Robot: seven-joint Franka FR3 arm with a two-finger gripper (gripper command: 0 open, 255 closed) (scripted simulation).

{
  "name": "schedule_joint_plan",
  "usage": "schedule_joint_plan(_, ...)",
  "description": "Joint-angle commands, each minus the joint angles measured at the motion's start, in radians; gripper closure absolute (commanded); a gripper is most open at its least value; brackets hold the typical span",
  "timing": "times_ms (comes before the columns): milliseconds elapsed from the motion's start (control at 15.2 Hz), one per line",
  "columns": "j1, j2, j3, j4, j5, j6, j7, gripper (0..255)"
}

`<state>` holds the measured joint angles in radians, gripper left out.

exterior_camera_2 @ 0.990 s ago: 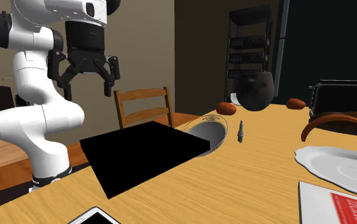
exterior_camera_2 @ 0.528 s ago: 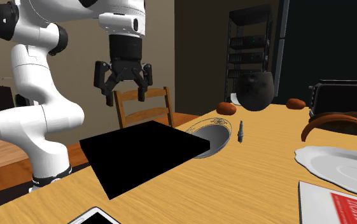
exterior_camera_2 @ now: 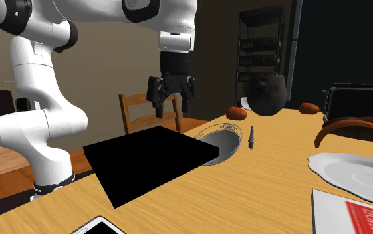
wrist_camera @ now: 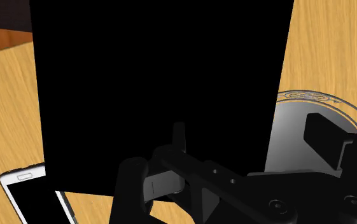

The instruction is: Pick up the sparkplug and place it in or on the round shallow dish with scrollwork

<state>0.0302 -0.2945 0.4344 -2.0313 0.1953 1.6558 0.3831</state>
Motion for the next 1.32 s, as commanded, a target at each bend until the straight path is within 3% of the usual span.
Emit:
schedule_joint_plan(0, 0.004, 0.071, 0.035, 0.051, -0.009, 0.021, 0.059, 0)
schedule_joint_plan(594, 0.074, 0.439, 0.142, 0.355, -0.144, 0.065, 0.33, 0)
schedule_joint_plan(924, 0.175, 0.67, 0.147, 0.599, -0.248, 0.034, 0.462, 0)
schedule_joint_plan(1254, 0.313, 0.916, 0.118, 0.93, -0.338, -0.054, 0.549, 0)
